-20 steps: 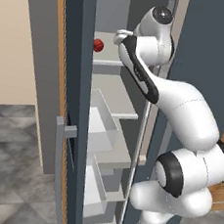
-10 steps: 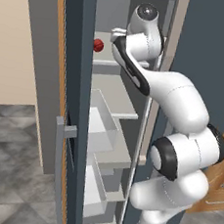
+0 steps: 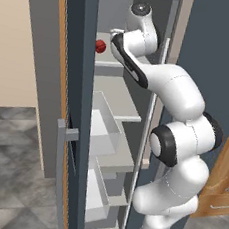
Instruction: Take the bell pepper and bell pepper out of the freezer and place them in the tupperware container on the counter. Then put the tupperware containing the vegetables back in the freezer.
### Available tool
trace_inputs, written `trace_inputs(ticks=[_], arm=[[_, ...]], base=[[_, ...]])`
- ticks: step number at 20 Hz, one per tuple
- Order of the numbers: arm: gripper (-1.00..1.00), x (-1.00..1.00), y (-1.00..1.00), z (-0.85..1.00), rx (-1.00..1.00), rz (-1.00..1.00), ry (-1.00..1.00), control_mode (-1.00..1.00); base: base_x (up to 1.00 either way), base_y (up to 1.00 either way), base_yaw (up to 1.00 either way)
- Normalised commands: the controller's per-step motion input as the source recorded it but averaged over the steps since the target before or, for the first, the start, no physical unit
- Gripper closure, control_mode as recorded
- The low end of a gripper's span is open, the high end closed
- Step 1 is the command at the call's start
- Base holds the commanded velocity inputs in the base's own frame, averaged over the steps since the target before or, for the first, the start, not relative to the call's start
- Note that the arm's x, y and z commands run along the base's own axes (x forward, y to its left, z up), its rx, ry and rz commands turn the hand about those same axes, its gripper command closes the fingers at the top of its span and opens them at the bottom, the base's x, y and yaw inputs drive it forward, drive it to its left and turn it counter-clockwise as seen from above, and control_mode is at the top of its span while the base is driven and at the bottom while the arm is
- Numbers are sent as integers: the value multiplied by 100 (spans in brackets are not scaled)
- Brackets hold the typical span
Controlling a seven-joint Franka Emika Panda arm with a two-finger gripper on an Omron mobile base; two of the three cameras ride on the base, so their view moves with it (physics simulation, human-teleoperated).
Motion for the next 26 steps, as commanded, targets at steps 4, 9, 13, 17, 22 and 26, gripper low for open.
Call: trace_inputs(ticks=[4, 9, 13, 17, 22, 26], arm=[[-100, 36, 0, -13, 0, -4, 7, -100], [-100, 40, 0, -11, 0, -3, 6, -100], [-100, 28, 0, -16, 0, -1, 1, -100], [-100, 17, 0, -13, 0, -1, 0, -100], [-100, 1, 0, -15, 0, -2, 0, -100], [-100, 0, 0, -27, 0, -2, 0, -100]], base=[[0, 0, 0], [0, 0, 0], [0, 0, 0], [0, 0, 0], [0, 0, 0], [0, 0, 0]])
